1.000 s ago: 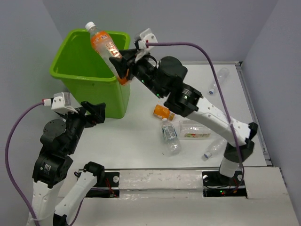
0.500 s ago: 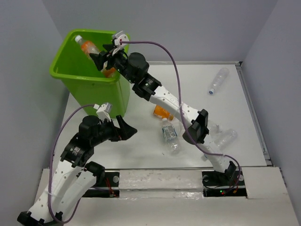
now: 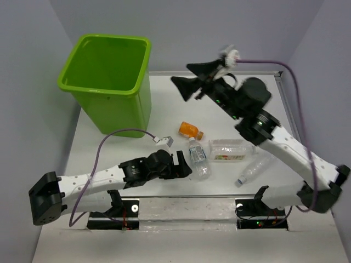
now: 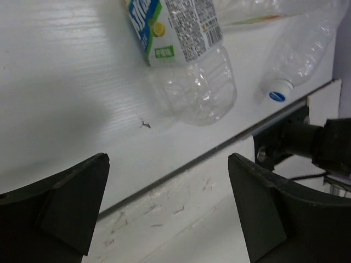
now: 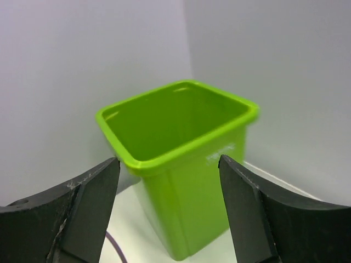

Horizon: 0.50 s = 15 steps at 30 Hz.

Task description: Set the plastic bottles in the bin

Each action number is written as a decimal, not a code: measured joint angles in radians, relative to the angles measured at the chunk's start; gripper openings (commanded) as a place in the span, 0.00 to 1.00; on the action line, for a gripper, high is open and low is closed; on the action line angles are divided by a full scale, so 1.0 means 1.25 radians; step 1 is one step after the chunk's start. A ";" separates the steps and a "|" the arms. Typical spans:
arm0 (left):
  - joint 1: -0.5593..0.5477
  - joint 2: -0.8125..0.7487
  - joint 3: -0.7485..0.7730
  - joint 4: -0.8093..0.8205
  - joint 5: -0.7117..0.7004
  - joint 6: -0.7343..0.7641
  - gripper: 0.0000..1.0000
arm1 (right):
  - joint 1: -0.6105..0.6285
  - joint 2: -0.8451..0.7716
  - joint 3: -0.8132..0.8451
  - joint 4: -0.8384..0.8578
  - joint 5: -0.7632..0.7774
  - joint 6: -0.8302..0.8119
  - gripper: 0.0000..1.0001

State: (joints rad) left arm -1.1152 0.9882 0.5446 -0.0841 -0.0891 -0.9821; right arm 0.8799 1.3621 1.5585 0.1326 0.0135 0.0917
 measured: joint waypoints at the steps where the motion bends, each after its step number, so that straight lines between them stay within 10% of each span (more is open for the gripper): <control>1: -0.012 0.036 0.000 0.018 -0.035 -0.017 0.99 | -0.010 -0.064 -0.047 -0.003 0.002 0.010 0.80; 6: -0.025 0.161 0.013 0.104 -0.146 -0.063 0.99 | -0.022 -0.355 -0.298 -0.016 0.059 0.075 0.82; 15: -0.035 0.391 0.178 0.175 -0.211 -0.053 0.99 | -0.022 -0.423 -0.563 -0.190 0.109 0.186 0.88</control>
State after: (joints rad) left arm -1.1591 1.4765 0.7666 0.1352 -0.3523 -1.0481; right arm 0.8520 0.8337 0.8547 -0.1043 0.1497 0.3241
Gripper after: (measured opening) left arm 0.989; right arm 0.863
